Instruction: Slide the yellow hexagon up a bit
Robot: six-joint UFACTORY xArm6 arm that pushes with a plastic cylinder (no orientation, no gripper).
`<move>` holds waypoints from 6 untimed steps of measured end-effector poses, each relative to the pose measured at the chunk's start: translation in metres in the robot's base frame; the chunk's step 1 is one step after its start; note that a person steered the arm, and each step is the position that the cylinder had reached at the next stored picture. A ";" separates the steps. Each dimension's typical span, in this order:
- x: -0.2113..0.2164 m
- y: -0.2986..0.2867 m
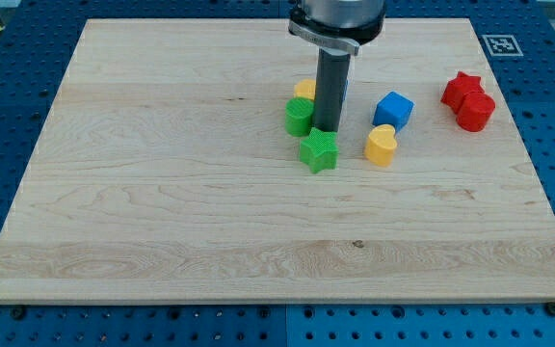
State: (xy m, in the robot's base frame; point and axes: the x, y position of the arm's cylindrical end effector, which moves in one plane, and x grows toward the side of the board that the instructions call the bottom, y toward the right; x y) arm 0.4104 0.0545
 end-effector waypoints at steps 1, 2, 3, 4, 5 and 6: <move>-0.011 0.000; -0.011 0.005; -0.019 0.010; -0.044 0.007; -0.045 0.010; -0.050 0.009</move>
